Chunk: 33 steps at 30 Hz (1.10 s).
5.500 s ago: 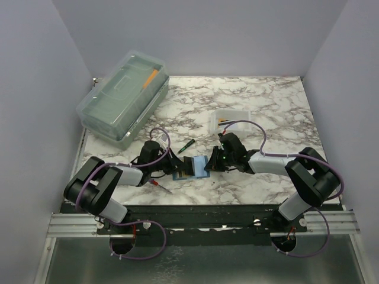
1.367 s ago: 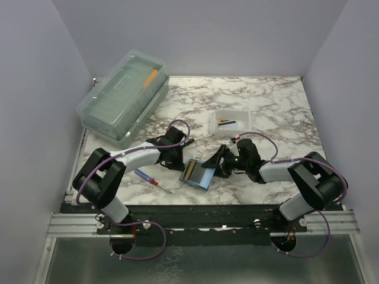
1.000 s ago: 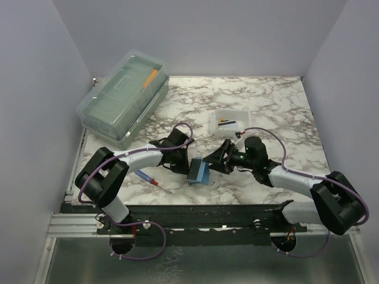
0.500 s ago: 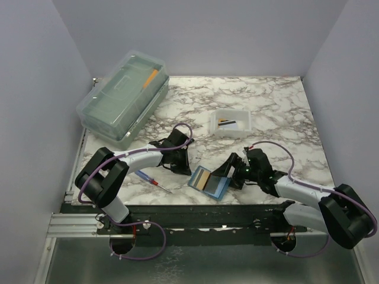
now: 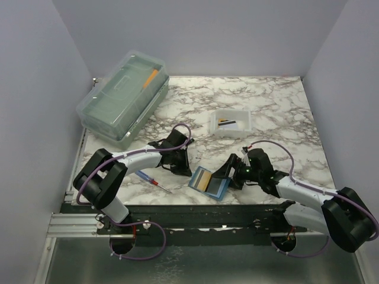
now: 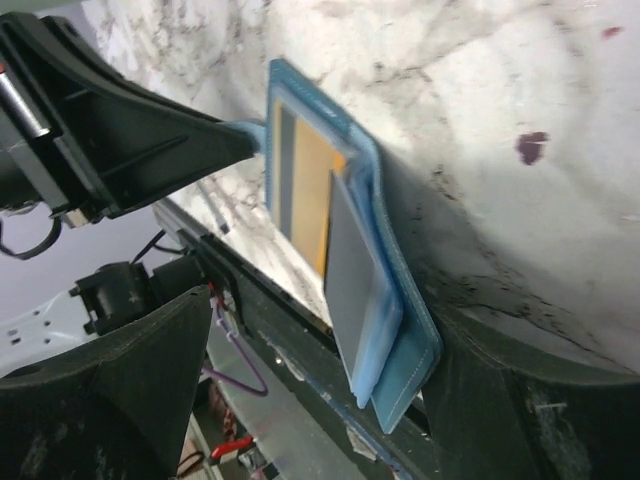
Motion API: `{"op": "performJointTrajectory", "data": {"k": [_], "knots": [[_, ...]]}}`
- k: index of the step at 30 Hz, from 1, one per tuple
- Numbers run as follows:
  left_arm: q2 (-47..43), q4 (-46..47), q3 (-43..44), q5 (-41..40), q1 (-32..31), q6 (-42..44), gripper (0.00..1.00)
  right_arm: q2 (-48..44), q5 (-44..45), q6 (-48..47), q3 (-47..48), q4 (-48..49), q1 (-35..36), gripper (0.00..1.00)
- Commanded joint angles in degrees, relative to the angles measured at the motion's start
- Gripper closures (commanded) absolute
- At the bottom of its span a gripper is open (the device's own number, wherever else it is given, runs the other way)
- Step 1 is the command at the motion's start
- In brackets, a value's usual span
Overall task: Put the credit cards into the card holder
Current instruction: Close the card holder at the center of the board.
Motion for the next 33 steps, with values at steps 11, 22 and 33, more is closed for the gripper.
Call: {"op": "performJointTrajectory", "data": {"k": [11,22,33], "knots": [[-4.68,5.64,-2.75,6.1,-0.33,-6.73,1.0,6.41,-8.76,-3.79,10.32,1.09,1.45,0.19],[-7.03,7.58,-5.11,6.79,-0.29,-7.5,1.0,20.93,-10.18,-4.97,14.24,10.03,2.05,0.2],[-8.67,7.52,-6.83,8.23,0.96,-6.01,0.94,21.91,-13.24,-4.51,10.67,14.96,4.34,0.38]]}}
